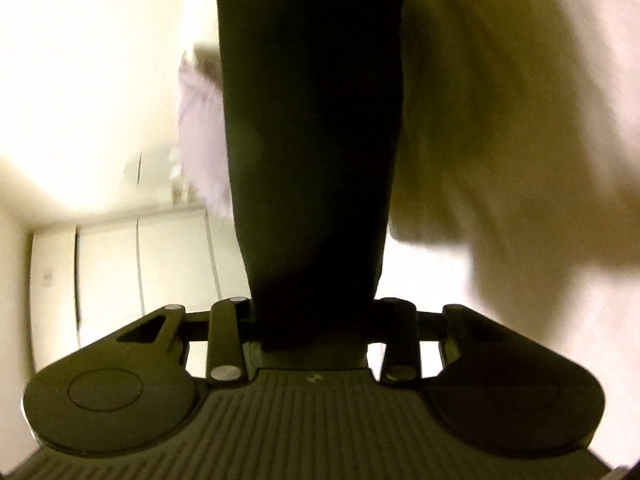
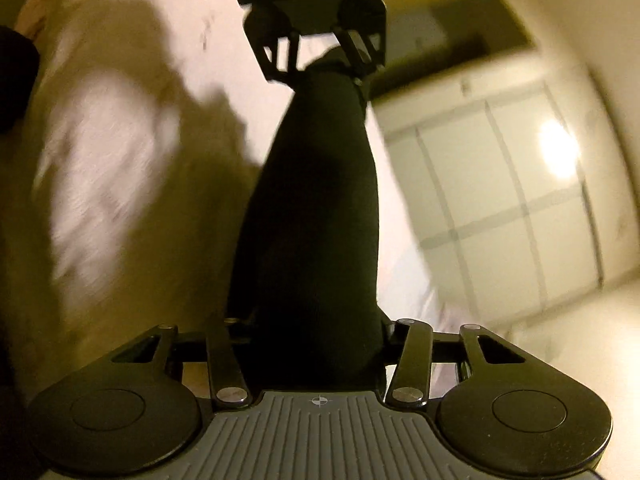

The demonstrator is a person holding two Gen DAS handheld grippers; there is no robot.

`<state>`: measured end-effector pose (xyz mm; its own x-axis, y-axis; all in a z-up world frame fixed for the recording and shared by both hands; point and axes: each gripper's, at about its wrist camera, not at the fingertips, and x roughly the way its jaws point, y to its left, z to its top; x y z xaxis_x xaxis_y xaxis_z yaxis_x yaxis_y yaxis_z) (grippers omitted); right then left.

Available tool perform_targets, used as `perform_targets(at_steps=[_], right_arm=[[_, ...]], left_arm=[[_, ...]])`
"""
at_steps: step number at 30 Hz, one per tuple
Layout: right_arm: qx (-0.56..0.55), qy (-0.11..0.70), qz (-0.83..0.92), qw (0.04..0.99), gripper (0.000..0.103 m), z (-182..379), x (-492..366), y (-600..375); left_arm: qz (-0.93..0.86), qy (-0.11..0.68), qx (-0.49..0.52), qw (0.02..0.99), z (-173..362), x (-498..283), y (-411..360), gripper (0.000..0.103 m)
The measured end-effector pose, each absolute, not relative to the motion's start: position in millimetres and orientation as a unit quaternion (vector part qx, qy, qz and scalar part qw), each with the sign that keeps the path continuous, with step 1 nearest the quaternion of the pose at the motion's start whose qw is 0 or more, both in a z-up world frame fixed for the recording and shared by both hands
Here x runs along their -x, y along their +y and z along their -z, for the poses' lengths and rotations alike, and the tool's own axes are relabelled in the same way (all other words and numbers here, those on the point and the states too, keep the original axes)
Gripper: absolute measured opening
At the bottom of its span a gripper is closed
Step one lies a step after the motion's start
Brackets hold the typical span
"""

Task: Fold clothes

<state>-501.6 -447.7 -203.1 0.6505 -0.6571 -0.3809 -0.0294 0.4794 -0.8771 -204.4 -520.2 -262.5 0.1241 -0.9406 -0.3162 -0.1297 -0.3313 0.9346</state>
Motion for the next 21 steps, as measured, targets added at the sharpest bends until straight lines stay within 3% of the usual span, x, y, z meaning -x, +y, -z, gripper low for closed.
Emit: perform_targets(at_steps=[6, 9, 14, 21], right_arm=[[0.488, 0.351, 0.098, 0.793, 0.048, 240.2, 464.3, -426.5], [0.488, 0.377, 0.073, 0.784, 0.050, 262.9, 469.5, -417.3], [0.472, 0.396, 0.098, 0.782, 0.058, 264.1, 487.6, -404.8], [0.369, 0.428, 0.165, 0.808, 0.061, 229.0, 530.8, -404.5]], left_arm=[[0.512, -0.292, -0.683, 0.431, 301.2, 189.4, -415.5, 0.037], [0.516, -0.283, -0.674, 0.446, 325.3, 196.4, -392.9, 0.040], [0.529, -0.264, -0.663, 0.459, 314.4, 200.6, -372.2, 0.049], [0.589, -0.130, -0.625, 0.495, 246.7, 167.6, -338.2, 0.048]])
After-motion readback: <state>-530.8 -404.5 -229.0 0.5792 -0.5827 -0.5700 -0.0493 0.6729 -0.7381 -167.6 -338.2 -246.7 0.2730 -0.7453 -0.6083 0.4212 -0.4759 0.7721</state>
